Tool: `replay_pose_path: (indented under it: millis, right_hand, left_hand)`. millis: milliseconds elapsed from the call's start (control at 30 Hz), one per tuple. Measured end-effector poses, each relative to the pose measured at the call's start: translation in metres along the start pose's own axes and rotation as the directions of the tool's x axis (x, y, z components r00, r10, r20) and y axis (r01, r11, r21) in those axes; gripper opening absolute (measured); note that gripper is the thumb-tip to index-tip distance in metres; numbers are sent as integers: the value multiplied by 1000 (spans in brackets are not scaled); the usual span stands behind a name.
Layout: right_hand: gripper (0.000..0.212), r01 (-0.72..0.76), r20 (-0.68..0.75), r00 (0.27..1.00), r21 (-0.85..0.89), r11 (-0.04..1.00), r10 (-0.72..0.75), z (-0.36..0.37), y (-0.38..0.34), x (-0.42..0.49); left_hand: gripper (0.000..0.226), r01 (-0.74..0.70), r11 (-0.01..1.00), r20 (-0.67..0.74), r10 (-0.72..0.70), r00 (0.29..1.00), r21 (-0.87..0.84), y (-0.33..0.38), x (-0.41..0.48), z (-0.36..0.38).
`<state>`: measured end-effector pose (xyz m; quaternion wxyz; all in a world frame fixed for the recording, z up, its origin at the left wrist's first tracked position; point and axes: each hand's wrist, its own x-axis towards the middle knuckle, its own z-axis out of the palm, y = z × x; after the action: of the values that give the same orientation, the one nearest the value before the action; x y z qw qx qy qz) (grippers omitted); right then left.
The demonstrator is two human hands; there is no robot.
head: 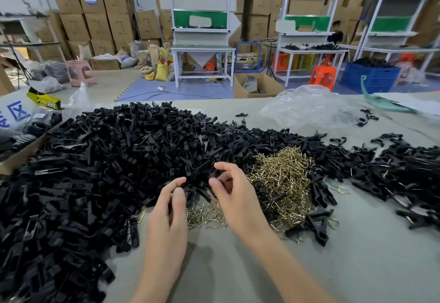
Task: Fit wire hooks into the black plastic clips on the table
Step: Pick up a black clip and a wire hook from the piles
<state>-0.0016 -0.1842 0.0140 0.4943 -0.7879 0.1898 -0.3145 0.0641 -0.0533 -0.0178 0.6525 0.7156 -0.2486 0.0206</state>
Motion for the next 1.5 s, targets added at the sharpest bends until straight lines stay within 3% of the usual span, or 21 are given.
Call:
replay_pose_path:
  millis: [100, 200, 267, 333, 433, 600, 700, 900, 1067, 1500]
  right_hand:
    - [24, -171, 117, 983, 252, 953, 145, -12, 11, -19]
    - [14, -239, 163, 969, 444, 864, 185, -21, 25, -28]
    - [27, -267, 191, 963, 545, 795, 192, -25, 31, -25]
    - [38, -281, 205, 959, 578, 766, 197, -26, 33, -20]
    - [28, -313, 217, 949, 578, 754, 228, -22, 38, -16]
    - [30, -464, 335, 885, 704, 538, 324, -16, 38, -11]
    - [35, -459, 350, 888, 712, 532, 298, -18, 38, -11]
    - [38, -422, 330, 906, 744, 518, 265, -23, 38, -11]
    - [27, -407, 328, 914, 732, 547, 241, -21, 40, -13]
    - [26, -394, 321, 919, 738, 548, 227, -21, 38, -16]
  left_hand:
    - [36, 96, 993, 111, -87, 990, -74, -1, -10, 10]
    - [42, 95, 992, 220, -75, 973, -82, 6, -16, 21]
    - [42, 73, 994, 239, -53, 969, -76, 11, -14, 26]
    - [40, 75, 993, 230, -52, 972, -92, 12, -10, 29]
    - [30, 94, 982, 256, -50, 965, -164, 11, -5, 33]
    - [25, 150, 961, 286, -79, 955, -234, 7, -1, 35]
    - [25, 216, 947, 275, -148, 950, -237, 3, 1, 34]
    - [31, 212, 944, 277, -139, 951, -254, 5, 2, 28]
    - [25, 226, 940, 255, -159, 954, -256, 7, 0, 28]
    - [20, 289, 902, 311, -188, 932, -321, 13, -2, 26]
